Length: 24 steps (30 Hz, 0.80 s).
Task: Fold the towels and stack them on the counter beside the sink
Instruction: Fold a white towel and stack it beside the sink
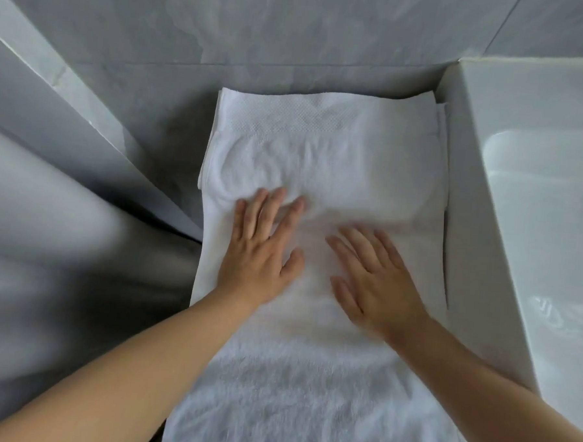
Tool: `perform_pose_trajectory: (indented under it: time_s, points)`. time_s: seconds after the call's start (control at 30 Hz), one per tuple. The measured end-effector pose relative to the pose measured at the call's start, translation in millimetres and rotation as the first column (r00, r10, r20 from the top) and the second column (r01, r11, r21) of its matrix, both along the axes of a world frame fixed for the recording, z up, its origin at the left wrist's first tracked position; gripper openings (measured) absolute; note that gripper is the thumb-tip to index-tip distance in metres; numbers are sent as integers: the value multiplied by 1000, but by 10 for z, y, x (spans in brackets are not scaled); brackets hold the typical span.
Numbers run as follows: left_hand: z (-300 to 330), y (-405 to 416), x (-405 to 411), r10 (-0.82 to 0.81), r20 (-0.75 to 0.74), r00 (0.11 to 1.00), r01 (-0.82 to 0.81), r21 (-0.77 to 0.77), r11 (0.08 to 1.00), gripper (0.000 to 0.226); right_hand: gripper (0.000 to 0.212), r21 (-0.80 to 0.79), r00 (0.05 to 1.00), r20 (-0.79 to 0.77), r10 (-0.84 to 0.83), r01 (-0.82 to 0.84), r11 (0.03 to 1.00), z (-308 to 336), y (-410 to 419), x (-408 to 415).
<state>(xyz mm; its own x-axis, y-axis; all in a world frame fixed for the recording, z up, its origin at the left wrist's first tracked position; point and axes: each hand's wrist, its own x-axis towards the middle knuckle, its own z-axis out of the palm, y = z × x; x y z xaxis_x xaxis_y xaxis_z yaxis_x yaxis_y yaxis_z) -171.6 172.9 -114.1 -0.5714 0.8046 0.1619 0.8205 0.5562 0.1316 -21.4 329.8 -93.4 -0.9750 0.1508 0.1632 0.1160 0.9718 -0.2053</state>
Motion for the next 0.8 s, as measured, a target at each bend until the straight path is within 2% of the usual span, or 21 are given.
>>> perform_pose_trajectory:
  time_s: [0.03,0.1,0.43,0.57,0.63,0.7,0.8]
  points:
    - [-4,2,-6,-6,-1,1000,6,-4,1000,72,59,-14,992,122,-45,47,999,-62,10,89]
    - [-10,-4,-18,-1,-10,1000,1,-8,1000,71,65,-30,964,221,-148,159,987,-123,57,88]
    - [126,4,72,18,21,1000,-17,-26,999,65,69,44,949,242,-200,195,980,-168,42,20]
    - [168,-69,406,-89,96,991,89,7,996,63,67,38,954,230,-191,187,982,-189,43,17]
    - [105,-278,530,-58,136,989,76,-125,989,65,67,36,955,223,-196,193,981,-185,56,26]
    - [29,-567,514,54,120,991,-19,-280,960,66,66,37,959,213,-189,186,982,-180,52,28]
    - [7,-738,431,161,73,984,-131,-313,941,69,66,23,966,190,-177,176,984,-196,78,22]
